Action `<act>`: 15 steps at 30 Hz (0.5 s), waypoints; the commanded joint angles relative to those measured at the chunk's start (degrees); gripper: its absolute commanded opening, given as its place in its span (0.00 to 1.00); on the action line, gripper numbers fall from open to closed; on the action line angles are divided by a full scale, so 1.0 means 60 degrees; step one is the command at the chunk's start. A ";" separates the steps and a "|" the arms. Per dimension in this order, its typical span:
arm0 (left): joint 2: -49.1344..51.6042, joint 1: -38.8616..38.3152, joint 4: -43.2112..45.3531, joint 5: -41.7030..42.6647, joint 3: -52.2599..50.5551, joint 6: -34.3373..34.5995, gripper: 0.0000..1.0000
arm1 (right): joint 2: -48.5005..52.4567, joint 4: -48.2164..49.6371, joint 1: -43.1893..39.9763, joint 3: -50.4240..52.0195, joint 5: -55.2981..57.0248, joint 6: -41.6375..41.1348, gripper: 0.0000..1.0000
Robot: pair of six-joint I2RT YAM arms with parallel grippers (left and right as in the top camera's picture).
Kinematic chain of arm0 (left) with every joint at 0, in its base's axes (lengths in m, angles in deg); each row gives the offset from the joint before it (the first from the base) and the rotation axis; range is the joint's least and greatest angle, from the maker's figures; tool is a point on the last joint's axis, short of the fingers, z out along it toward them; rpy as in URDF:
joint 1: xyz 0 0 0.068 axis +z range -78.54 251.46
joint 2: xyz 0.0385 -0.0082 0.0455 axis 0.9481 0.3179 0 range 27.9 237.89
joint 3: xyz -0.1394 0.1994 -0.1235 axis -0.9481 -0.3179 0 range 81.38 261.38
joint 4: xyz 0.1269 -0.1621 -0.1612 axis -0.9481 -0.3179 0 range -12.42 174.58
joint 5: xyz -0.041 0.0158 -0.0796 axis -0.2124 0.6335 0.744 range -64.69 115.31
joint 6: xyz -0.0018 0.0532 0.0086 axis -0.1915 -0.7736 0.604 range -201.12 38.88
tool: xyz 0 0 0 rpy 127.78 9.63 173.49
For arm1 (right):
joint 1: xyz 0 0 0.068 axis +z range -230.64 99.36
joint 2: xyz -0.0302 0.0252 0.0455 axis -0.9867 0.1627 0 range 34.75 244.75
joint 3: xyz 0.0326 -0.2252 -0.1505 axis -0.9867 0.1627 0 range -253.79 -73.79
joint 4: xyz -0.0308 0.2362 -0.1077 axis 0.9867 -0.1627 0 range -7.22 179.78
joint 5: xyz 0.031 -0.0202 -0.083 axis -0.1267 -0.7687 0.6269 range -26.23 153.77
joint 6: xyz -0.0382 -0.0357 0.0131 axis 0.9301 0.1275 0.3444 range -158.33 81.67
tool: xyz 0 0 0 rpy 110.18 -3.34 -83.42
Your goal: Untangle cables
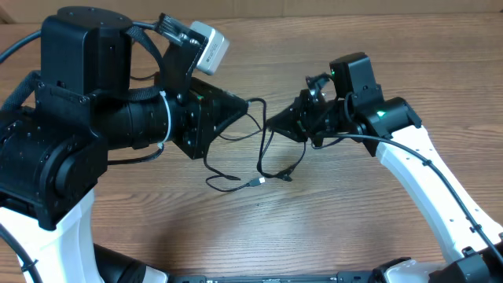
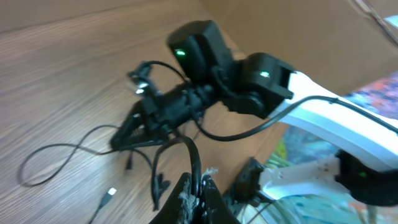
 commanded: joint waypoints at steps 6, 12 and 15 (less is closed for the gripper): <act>-0.0007 -0.0062 0.0026 -0.2849 -0.0204 0.0929 0.04 | -0.0051 -0.0627 -0.0838 -0.0066 0.0087 0.1395 0.04; 0.0109 -0.0062 0.0026 -0.0495 -0.0452 0.0142 0.04 | -0.0051 -0.0055 -0.0535 -0.0066 -0.0492 0.1395 0.89; 0.0135 -0.0069 0.0026 0.1020 -0.0455 -0.0452 0.04 | -0.0047 0.0521 -0.0313 -0.0066 -0.0506 0.1013 1.00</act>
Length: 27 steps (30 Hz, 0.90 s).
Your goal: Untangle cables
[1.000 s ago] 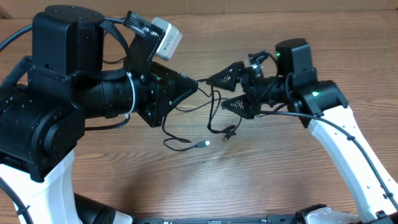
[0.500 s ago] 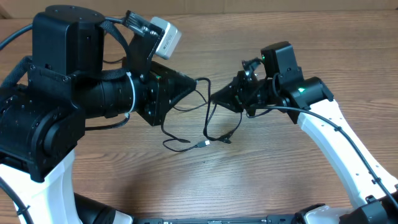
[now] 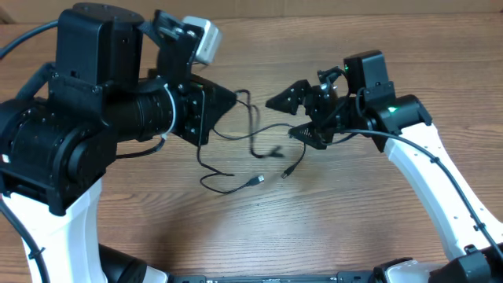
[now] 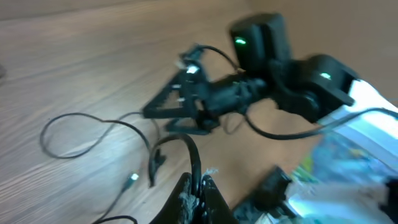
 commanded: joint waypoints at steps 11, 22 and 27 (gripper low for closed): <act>0.0066 -0.0506 0.0026 0.2652 -0.0069 -0.0965 0.04 | -0.0047 0.0812 0.0696 -0.0066 -0.0229 -0.0812 1.00; 0.0066 -0.0506 0.0026 0.2659 -0.0069 -0.0929 0.04 | -0.0047 0.0517 0.0780 -0.0066 -0.0237 -0.0809 0.35; 0.0066 -0.0506 0.0022 0.2648 -0.0069 -0.0929 0.04 | -0.0047 0.0470 0.0780 -0.0066 -0.0229 -0.0801 0.04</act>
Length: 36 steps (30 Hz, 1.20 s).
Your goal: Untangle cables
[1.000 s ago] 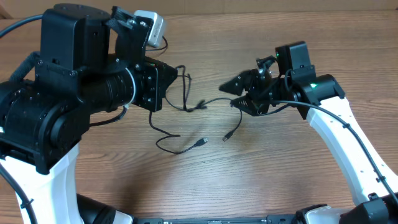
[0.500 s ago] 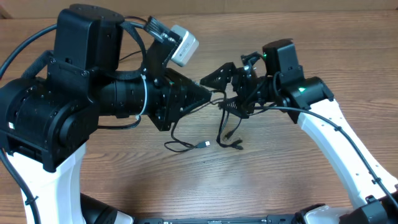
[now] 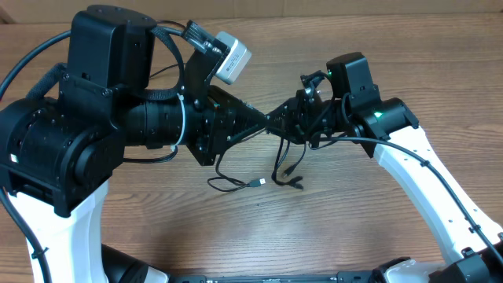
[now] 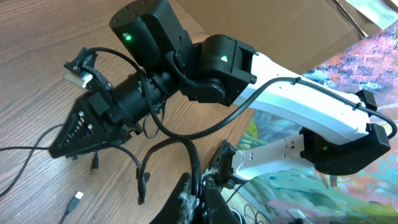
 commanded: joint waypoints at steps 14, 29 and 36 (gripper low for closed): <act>0.0051 -0.0062 0.0018 -0.7566 -0.0197 0.2750 0.04 | -0.0047 -0.2914 -0.1974 -0.0066 0.3184 0.0951 0.04; 0.0015 -0.0044 0.0182 -1.1067 -0.0703 0.4342 0.04 | -0.0047 -0.4011 -0.2761 -0.0066 0.4925 0.1060 0.04; 0.0018 0.0295 0.2007 -1.1038 -0.0703 0.3402 0.04 | -0.0047 -0.4018 -0.2364 -0.0066 0.4925 0.1402 0.67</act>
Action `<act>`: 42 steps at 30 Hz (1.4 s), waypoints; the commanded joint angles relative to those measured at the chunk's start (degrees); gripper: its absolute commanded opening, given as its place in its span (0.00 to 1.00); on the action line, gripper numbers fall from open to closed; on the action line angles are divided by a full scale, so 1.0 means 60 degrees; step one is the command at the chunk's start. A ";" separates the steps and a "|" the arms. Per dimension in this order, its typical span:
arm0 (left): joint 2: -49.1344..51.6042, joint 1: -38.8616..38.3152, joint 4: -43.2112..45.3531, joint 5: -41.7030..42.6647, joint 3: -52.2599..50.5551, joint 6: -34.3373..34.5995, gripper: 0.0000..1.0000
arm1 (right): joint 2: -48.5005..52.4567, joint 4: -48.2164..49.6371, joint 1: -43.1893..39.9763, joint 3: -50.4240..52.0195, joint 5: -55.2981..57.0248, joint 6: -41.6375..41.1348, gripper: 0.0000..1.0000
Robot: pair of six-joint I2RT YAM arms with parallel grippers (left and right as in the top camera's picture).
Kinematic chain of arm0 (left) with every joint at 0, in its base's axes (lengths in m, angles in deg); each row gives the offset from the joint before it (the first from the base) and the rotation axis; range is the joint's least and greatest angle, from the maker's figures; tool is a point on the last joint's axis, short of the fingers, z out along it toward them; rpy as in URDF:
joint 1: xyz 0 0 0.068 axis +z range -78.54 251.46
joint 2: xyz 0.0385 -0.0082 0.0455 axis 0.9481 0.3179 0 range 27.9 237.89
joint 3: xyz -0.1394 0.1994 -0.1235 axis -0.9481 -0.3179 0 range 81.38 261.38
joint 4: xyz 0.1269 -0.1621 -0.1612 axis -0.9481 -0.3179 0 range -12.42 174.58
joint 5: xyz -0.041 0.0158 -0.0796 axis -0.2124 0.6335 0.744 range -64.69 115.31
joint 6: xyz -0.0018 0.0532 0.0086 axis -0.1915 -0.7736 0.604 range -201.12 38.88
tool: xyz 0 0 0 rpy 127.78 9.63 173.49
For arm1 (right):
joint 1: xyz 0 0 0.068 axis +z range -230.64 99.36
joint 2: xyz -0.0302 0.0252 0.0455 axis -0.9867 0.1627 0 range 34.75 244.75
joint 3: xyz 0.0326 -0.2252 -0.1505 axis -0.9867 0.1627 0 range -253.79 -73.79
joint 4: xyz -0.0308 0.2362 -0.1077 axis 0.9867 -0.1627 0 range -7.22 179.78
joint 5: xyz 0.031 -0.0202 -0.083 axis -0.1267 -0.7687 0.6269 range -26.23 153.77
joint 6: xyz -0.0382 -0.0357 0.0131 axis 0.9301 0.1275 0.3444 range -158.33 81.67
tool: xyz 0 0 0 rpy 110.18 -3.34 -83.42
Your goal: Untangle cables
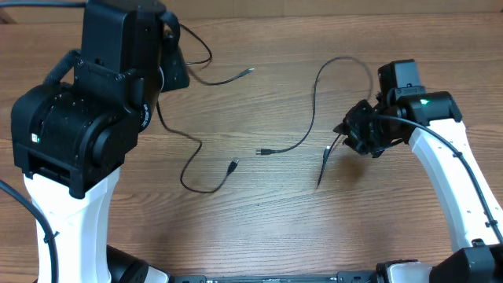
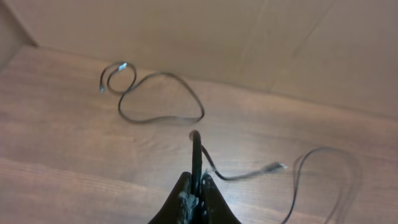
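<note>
Two thin black cables lie spread on the wooden table. One cable [image 1: 193, 148] runs from under my left arm down to a plug [image 1: 233, 164]. In the left wrist view my left gripper [image 2: 196, 182] is shut on this cable [image 2: 195, 149], and beyond it lie a loop [image 2: 158, 99] and a plug end [image 2: 275, 166]. The other cable [image 1: 314, 98] arcs from my right gripper [image 1: 351, 135] up and back down to a plug [image 1: 263, 151]. The right gripper looks shut on it, with a short end [image 1: 322, 169] trailing below.
My left arm's bulky black body [image 1: 86, 118] hides the left gripper and the table's left side from above. A cardboard wall [image 2: 186, 31] stands behind the table's far edge. Bare wood [image 1: 259, 228] lies in front of the cables.
The grippers were nearly tip to tip mid-table with the cables hanging tangled between them. Now the left is at the far left, the right at the right, and the cables lie apart.
At first both grippers met in the middle with cable loops dangling below. Then they stood a little apart, the right one with its fingers spread. Then they were close together again. Now they are far apart and each cable lies on its own side.
</note>
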 commanded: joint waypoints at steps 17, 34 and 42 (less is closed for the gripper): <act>0.0696 0.6062 -0.0182 0.1927 -0.0127 0.1858 0.04 | -0.0051 -0.0204 0.0117 -0.0066 0.0138 0.0433 1.00; 0.2244 0.9380 0.5526 0.3960 -0.0124 0.3319 0.04 | -0.0051 -0.0204 0.0117 -0.0066 0.0138 0.0433 1.00; 0.2499 0.9690 0.5133 0.1096 -0.0127 0.1989 0.04 | -0.0051 -0.0204 0.0117 -0.0066 0.0138 0.0433 1.00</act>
